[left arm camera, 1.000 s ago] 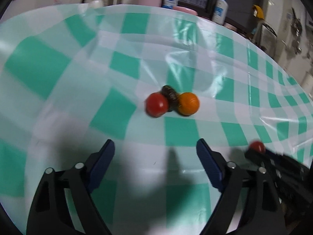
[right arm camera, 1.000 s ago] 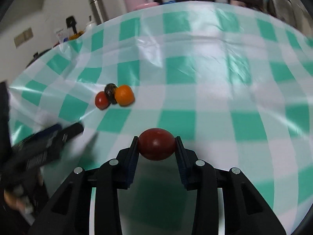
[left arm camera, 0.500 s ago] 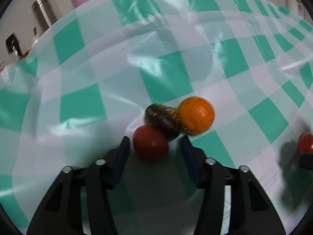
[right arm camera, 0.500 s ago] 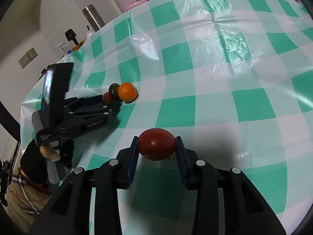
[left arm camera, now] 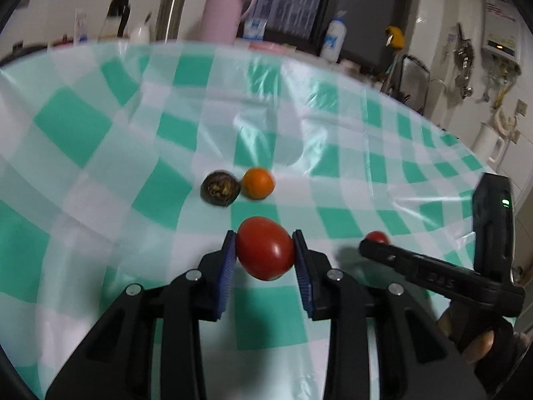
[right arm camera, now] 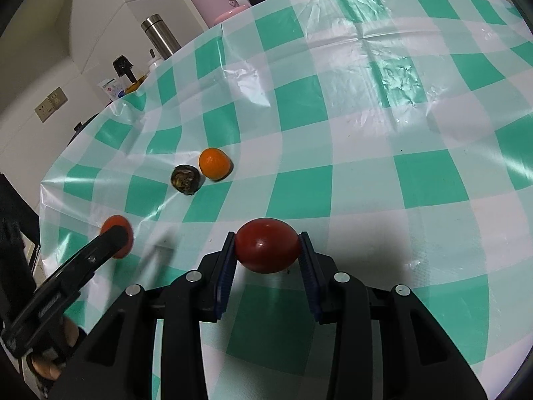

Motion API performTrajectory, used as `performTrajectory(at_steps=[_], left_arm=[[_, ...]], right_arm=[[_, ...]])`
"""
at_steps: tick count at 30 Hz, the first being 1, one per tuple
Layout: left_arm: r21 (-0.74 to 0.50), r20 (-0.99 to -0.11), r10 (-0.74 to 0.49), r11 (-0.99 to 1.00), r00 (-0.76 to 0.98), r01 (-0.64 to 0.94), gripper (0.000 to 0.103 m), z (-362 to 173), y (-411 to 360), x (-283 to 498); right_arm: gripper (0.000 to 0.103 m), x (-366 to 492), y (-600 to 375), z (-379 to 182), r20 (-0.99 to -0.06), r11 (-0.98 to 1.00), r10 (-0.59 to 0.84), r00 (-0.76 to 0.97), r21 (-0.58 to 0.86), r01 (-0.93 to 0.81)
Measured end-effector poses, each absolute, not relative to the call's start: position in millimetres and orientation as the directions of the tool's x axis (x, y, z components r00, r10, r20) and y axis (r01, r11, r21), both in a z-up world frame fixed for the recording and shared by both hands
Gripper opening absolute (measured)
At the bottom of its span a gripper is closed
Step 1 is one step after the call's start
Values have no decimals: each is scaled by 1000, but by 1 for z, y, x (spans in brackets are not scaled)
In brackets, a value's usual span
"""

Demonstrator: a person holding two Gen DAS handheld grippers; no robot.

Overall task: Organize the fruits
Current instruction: 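Carry both red tomatoes into the white box and open both tools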

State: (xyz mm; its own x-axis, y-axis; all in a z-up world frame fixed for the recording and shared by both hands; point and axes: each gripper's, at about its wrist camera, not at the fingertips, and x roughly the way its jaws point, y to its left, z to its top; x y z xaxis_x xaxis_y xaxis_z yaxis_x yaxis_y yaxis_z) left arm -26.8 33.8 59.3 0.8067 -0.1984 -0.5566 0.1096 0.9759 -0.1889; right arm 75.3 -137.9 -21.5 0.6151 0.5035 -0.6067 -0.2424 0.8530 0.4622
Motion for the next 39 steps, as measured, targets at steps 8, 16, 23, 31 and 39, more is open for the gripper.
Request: performTrajectory(at_steps=[8,16,23,31,39], left_arm=[[-142,-585,-164,985,795,98,34,50,23,-25],[-144,-606,-151,986,781,79,34,47,25,-37],[-133,-630,-152,987,762,87,34,47,12,-71],[-92,-627,-186,982,757,166,35,52,-20,-101],[-61,-634,-228,967,739,246,35,52,-55,-119]], right_arm=[[37,75,-140,-21,-599,848,509,618,473,-240],[37,54,-146,-18,-616,868,469,633,453,-202],[37,-9,-155,-11,-637,901,422,645,372,-222],[37,-61,-187,4,-622,930,360,696,303,-210],[37,-96,-214,10,-608,949,306,732,254,-186]])
